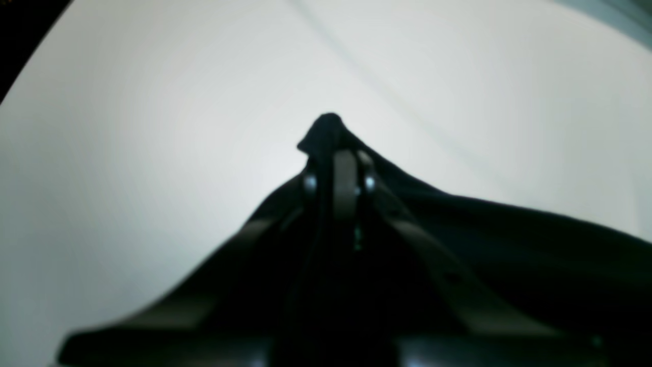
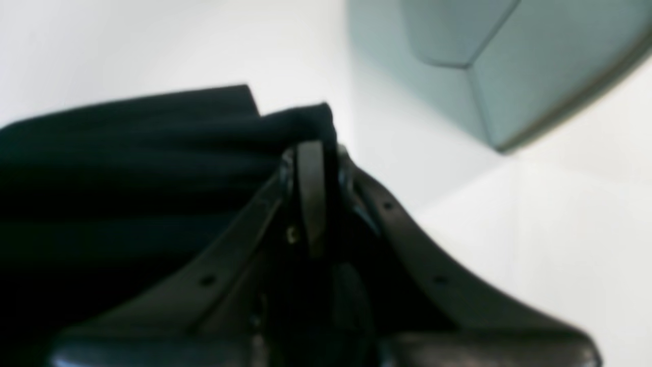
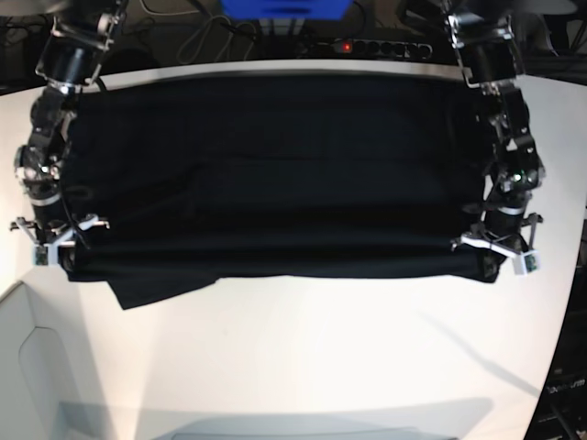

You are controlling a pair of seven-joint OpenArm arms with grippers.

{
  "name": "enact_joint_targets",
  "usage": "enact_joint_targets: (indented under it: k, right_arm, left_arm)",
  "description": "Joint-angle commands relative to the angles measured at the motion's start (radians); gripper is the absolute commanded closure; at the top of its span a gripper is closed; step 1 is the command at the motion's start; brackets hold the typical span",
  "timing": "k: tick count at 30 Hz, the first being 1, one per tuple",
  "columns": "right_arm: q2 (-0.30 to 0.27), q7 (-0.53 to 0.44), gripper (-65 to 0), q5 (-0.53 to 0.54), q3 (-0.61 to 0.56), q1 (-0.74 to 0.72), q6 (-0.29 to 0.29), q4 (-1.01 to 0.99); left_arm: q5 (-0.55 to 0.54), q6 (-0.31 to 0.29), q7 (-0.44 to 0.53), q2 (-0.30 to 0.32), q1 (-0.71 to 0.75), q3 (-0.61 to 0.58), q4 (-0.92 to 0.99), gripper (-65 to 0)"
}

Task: Fold the T-shirt properly
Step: 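Grasp the side edges with both grippers and fold the hem half over, then release and regrasp the folded edge with both grippers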

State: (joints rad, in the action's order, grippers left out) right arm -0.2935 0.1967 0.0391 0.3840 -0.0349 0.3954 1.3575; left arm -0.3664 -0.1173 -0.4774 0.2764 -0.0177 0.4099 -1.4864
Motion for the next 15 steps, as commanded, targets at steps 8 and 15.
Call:
enact_joint_targets:
  k: [8,15]
  right_arm:
    - [-0.023,-0.024,0.0,0.005,0.008,0.140,-0.011,0.101]
    - [-0.019,-0.019,0.0,0.000,0.003,0.189,-0.011,0.098]
  left_arm:
    - [0.004,0.006,0.022,-0.088,0.186,0.123,-0.101,0.0]
    - [0.004,0.006,0.022,-0.104,0.252,0.128,-0.090,0.0]
